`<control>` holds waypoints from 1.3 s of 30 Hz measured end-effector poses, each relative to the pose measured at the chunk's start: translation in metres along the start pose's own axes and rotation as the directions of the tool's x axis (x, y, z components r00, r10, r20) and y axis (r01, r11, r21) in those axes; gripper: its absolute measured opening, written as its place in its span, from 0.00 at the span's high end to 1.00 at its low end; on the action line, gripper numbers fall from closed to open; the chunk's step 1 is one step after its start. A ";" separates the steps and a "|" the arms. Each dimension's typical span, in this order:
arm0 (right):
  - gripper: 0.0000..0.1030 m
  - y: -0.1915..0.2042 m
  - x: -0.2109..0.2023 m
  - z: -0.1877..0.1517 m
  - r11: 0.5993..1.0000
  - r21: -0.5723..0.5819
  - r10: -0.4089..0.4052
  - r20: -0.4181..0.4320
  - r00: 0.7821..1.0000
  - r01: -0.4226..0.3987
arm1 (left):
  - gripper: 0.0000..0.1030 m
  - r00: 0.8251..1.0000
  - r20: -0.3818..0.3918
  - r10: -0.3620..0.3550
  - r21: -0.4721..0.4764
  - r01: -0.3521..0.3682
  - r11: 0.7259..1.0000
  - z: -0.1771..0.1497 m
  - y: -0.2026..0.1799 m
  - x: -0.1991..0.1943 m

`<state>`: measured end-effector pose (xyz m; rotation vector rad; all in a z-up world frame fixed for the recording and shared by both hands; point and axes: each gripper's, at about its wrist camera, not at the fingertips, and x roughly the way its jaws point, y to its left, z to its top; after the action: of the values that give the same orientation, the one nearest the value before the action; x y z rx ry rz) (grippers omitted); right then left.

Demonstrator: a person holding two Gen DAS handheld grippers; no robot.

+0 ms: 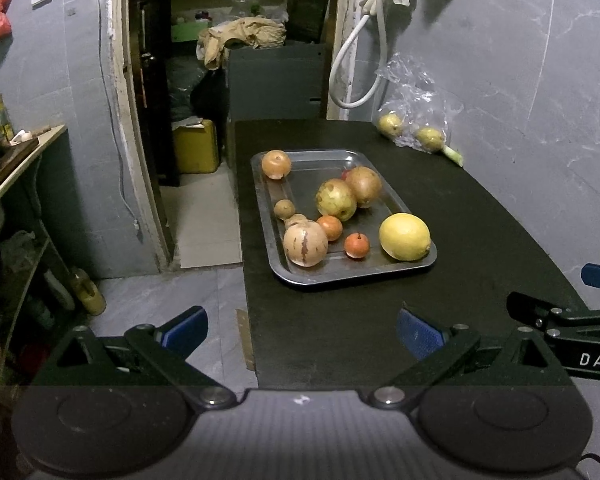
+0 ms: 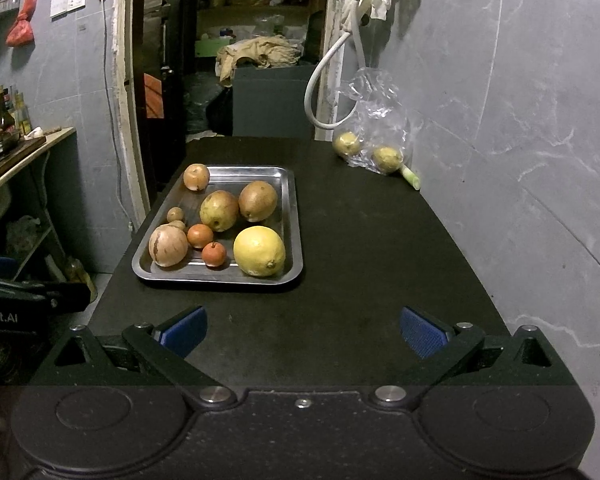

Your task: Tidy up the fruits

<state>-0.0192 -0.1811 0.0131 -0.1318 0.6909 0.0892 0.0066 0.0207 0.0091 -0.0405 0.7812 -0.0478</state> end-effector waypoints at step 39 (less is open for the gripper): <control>0.01 0.000 -0.003 0.000 1.000 0.001 0.002 0.004 1.000 -0.002 | 0.00 0.998 -0.002 0.069 0.075 -0.069 0.995 0.003 -0.004 -0.007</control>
<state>-0.0213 -0.1810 0.0153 -0.1294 0.6868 0.0914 0.0035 0.0176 0.0159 0.0573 0.7845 -0.0115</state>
